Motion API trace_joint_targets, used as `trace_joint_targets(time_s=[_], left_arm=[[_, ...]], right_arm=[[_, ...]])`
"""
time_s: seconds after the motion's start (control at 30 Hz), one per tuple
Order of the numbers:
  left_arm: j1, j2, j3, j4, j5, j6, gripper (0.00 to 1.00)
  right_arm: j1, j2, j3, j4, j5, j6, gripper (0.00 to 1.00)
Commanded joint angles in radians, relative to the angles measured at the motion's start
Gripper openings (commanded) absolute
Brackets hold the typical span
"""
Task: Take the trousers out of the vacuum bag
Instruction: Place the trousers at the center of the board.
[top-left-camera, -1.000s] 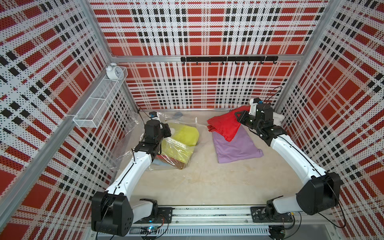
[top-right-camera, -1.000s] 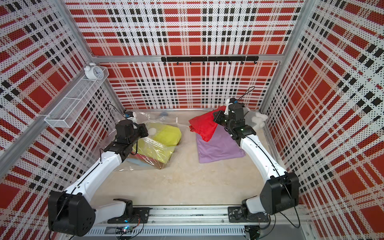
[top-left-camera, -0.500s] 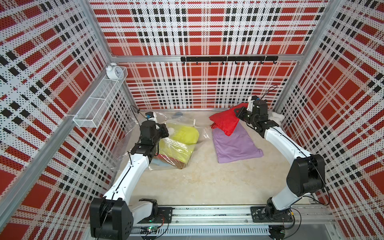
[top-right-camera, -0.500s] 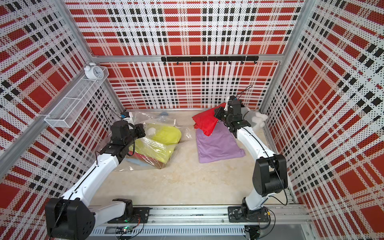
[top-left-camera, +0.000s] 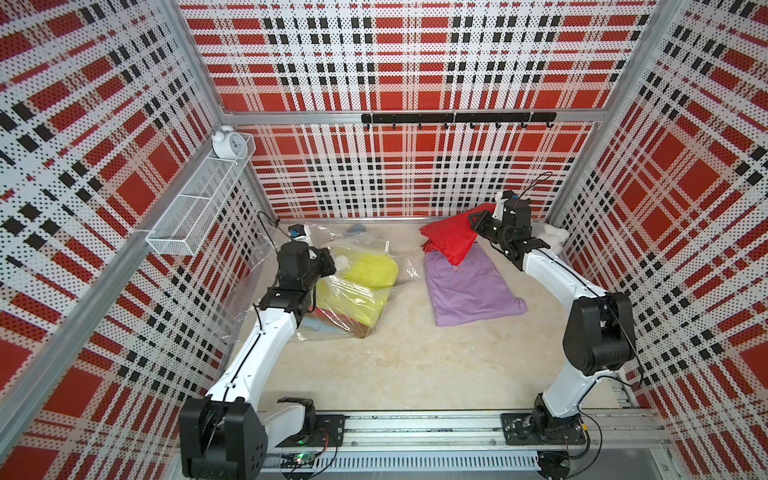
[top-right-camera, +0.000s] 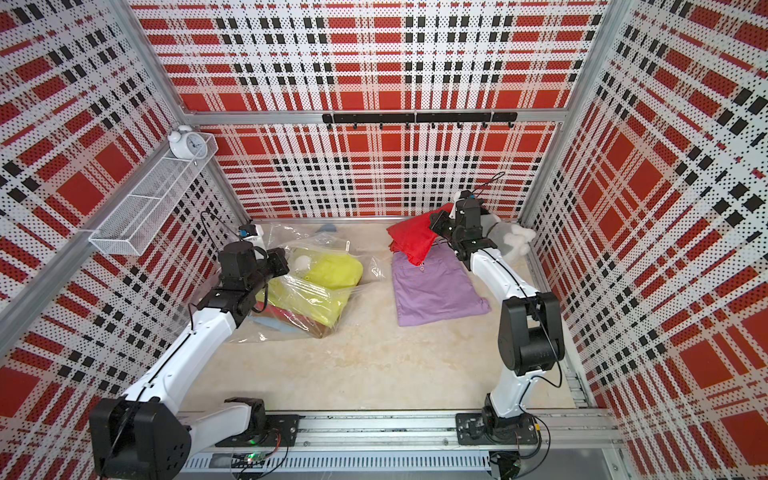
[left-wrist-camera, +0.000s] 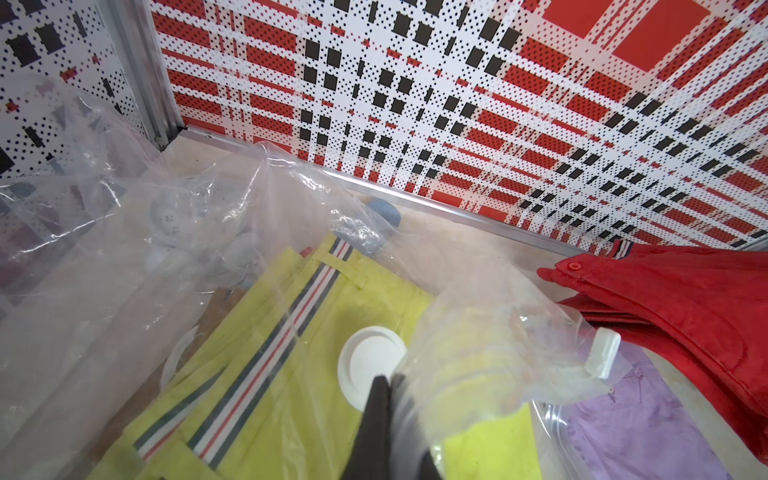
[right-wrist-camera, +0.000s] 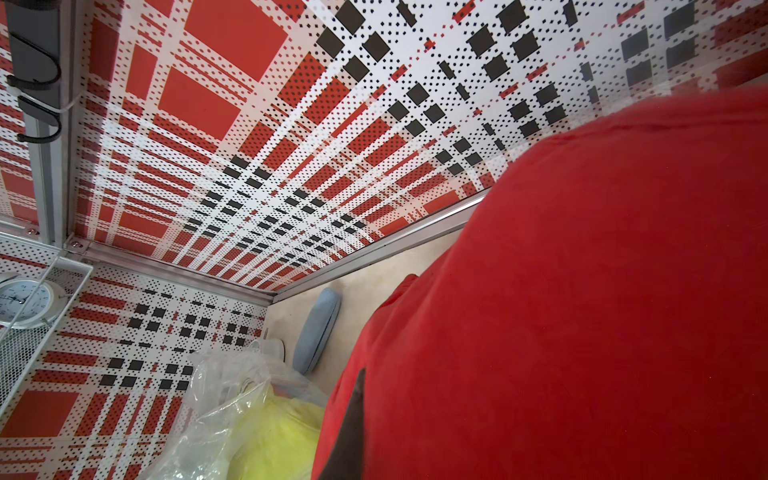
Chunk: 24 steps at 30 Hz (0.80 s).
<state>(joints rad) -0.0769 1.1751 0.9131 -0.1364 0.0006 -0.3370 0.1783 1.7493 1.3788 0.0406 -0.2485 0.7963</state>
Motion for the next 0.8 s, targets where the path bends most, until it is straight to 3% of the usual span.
trace_joint_targets(time_s=[0.0, 0.37, 0.77], left_arm=[[0.022, -0.029, -0.004, 0.026, -0.022, -0.002, 0.0], [0.025, 0.001, -0.001, 0.033, -0.01, -0.002, 0.0], [0.027, -0.012, -0.004, 0.038, -0.007, -0.007, 0.0]], right_arm=[[-0.007, -0.047, -0.025, 0.199, 0.005, 0.025, 0.0], [-0.007, -0.109, -0.187, 0.217, 0.046, 0.055, 0.0], [-0.007, -0.075, -0.036, 0.162, 0.059, 0.016, 0.0]])
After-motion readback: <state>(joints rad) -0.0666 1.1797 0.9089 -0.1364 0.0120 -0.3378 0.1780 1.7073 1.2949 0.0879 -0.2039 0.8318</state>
